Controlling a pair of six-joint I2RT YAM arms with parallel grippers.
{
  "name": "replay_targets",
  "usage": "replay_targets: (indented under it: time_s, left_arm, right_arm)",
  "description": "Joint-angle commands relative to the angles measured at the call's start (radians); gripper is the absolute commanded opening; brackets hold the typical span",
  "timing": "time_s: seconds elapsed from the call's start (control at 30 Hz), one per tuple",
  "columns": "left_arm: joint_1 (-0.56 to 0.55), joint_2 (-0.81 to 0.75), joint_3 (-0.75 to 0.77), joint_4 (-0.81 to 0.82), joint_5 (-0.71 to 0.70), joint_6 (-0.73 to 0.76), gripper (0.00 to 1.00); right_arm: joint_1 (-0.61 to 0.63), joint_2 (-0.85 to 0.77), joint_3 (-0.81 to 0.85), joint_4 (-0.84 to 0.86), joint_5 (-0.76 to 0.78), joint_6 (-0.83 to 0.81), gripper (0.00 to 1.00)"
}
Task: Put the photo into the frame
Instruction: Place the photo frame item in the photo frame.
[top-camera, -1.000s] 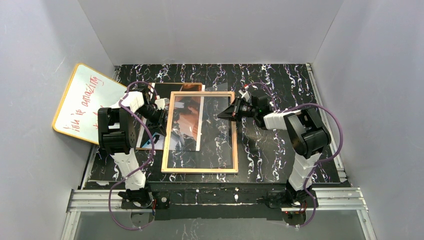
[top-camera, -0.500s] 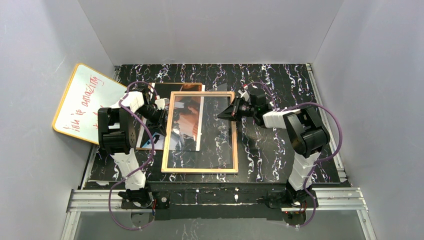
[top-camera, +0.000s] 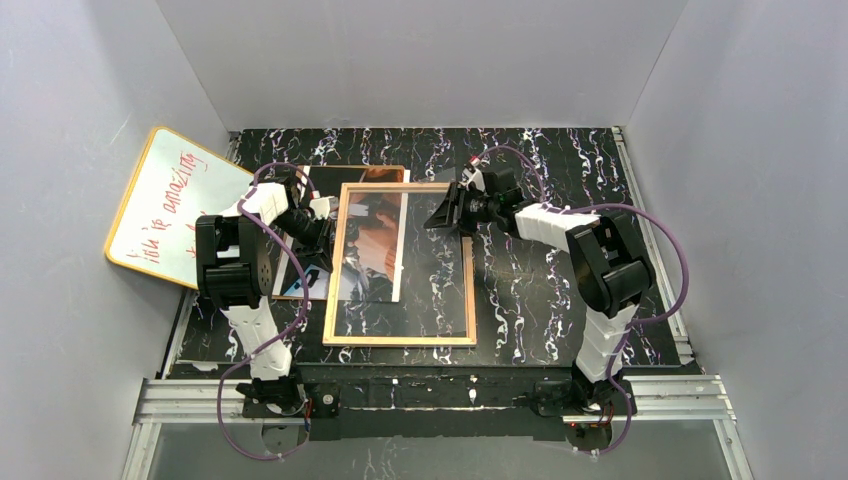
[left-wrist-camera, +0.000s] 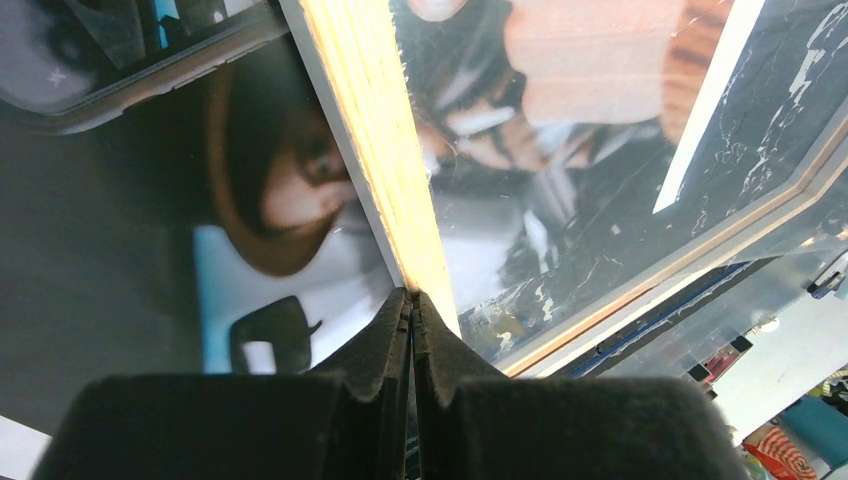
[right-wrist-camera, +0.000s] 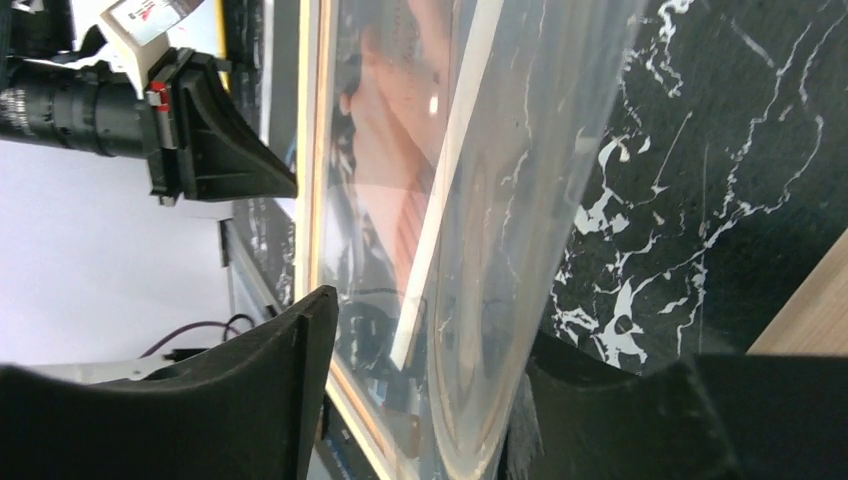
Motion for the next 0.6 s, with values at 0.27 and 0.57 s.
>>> replay_targets:
  time_s: [0.27, 0.57]
  left_arm:
    - [-0.015, 0.027, -0.015, 0.007, -0.054, 0.030, 0.00]
    - [-0.015, 0.023, -0.014, 0.005, -0.054, 0.030, 0.00]
  right_arm:
    - [0.071, -0.008, 0.180, -0.389, 0.347, -0.239, 0.86]
    - [0.076, 0.016, 0.239, -0.456, 0.411, -0.287, 0.99]
